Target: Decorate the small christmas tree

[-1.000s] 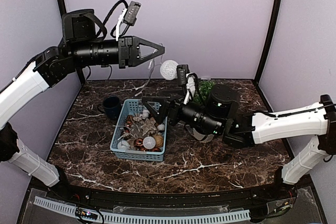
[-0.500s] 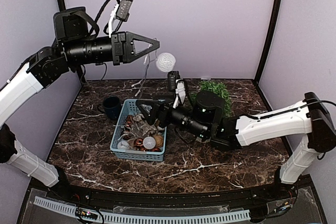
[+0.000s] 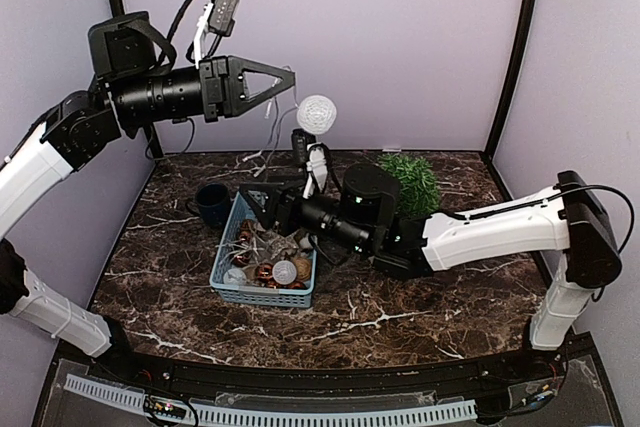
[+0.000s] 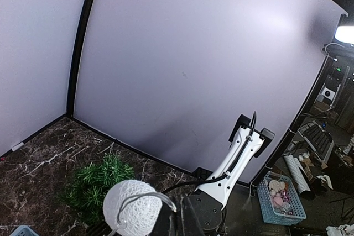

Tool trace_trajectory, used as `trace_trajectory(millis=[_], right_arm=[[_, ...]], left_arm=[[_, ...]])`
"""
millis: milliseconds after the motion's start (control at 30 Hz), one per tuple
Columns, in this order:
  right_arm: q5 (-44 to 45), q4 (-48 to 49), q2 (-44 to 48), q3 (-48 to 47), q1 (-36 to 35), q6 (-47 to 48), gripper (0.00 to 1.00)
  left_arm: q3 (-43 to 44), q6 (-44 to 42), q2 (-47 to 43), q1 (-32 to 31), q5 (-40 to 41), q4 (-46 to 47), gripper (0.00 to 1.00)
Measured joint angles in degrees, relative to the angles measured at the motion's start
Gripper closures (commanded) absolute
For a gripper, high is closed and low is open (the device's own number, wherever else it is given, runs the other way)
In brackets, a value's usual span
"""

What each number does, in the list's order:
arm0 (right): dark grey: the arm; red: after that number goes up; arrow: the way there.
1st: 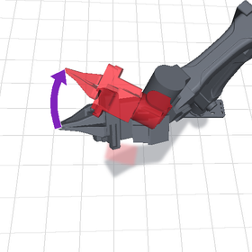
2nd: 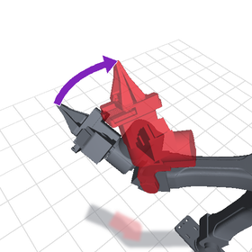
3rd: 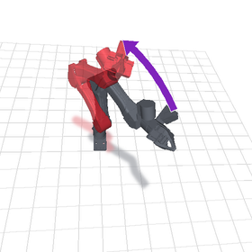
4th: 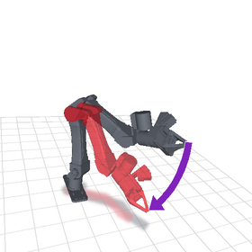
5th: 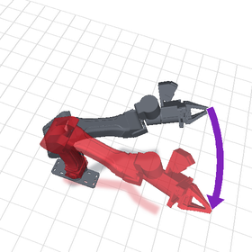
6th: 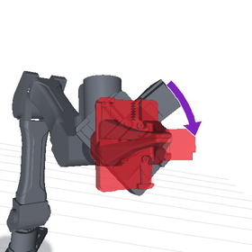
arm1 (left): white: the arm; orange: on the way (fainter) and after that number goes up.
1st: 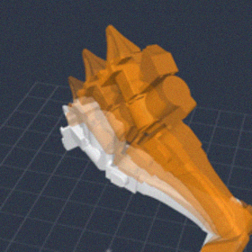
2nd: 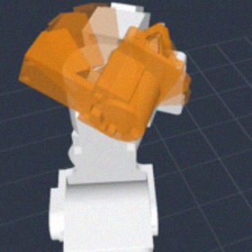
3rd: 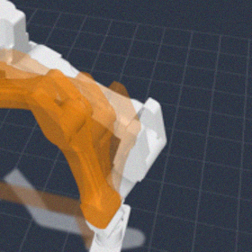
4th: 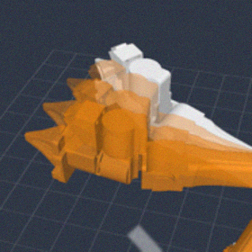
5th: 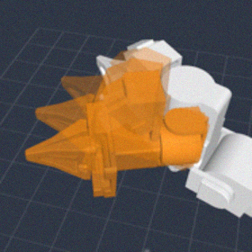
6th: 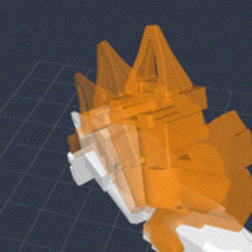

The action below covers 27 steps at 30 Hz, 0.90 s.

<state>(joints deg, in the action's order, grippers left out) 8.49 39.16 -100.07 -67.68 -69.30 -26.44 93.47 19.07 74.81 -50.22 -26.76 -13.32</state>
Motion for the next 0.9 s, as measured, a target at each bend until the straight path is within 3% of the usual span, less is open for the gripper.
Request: trace_trajectory(millis=[200, 233, 367, 433, 467, 500, 533, 600, 667, 900], right_arm=[[-2.32, -2.29, -1.07, -4.35, 0.13, 1.53, 0.98], [-2.38, -2.62, -0.98, -4.72, 0.13, 1.42, 1.0], [-1.6, -5.16, 0.37, -4.79, 0.13, 1.95, 1.0], [-0.44, -7.34, 2.21, -4.79, 0.13, 2.29, 1.0], [0.24, -8.13, 3.23, -4.79, 0.13, 2.49, 1.0], [1.01, -9.25, 4.66, -4.79, 0.13, 2.84, 1.0], [1.86, -10.21, 6.36, -4.79, 0.13, 3.39, 1.0], [3.37, -11.58, 9.51, -4.94, 0.13, 4.31, 1.0], [5.4, -14.91, 12.81, -6.25, 0.13, 5.73, 1.0], [10.64, -21.73, 17.64, -12.09, 0.24, 10.16, 1.0]], left_arm=[[-0.5, 0.98, 0.0, 0.0, -0.52, 0.24, 1.0], [-0.9, 1.11, -0.07, 0.02, -0.46, 0.5, 1.0], [-3.3, 1.33, -0.92, 0.24, 0.28, 1.01, 0.95], [-4.81, 1.51, -1.6, 0.39, 0.98, 1.03, 0.79], [-5.81, 1.55, -2.03, 0.52, 1.33, 1.18, 0.58], [-6.99, 1.68, -2.6, 0.57, 1.7, 1.31, 0.5], [-8.57, 1.6, -3.37, 0.61, 2.08, 1.22, 0.34], [-10.8, 1.36, -4.39, 0.7, 2.45, 1.25, 0.16], [-13.49, 1.31, -5.79, 0.9, 2.89, 2.34, 0.06], [-24.68, 1.2, -14.99, 1.2, 7.78, 3.26, 0.01]])
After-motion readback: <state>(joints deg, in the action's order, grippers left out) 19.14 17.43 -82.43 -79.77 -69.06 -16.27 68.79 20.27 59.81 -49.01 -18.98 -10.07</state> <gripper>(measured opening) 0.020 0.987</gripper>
